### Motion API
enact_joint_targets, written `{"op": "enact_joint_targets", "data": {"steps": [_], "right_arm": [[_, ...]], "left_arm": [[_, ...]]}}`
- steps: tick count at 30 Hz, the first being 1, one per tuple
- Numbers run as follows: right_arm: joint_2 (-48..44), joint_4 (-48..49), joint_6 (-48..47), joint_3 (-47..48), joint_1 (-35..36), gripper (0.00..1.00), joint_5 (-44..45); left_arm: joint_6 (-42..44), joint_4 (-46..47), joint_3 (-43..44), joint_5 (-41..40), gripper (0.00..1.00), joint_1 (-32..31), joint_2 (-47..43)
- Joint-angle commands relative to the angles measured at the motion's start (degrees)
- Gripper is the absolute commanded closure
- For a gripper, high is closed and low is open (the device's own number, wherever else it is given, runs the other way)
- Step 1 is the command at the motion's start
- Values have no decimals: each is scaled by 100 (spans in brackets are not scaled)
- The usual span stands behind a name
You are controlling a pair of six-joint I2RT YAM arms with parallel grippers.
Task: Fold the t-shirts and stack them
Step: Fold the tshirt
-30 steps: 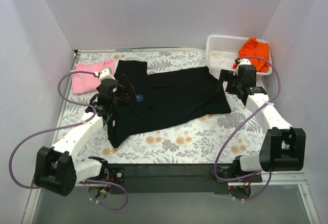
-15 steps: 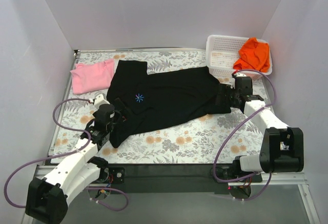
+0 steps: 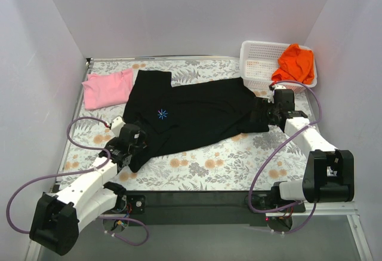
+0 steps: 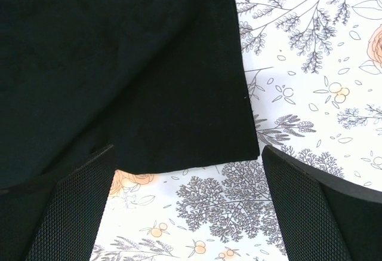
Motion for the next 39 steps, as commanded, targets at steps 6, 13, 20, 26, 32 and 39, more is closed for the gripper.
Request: {"op": "enact_joint_targets", "data": {"steps": [6, 13, 20, 26, 32, 39], "right_arm": [[-391, 192, -37, 21, 12, 2, -247], [-172, 201, -37, -23, 12, 2, -80], [48, 192, -63, -23, 12, 2, 164], [452, 192, -72, 12, -23, 2, 228], [857, 192, -64, 65, -23, 2, 210], [1015, 209, -64, 56, -32, 2, 245]], "left_arm": [[-339, -317, 160, -250, 4, -18, 302], [-295, -212, 117, -127, 45, -18, 365], [-251, -203, 73, -83, 79, -18, 171], [-198, -150, 81, 40, 89, -18, 312], [-163, -133, 81, 75, 87, -18, 294], [-93, -80, 108, 172, 99, -18, 479]]}}
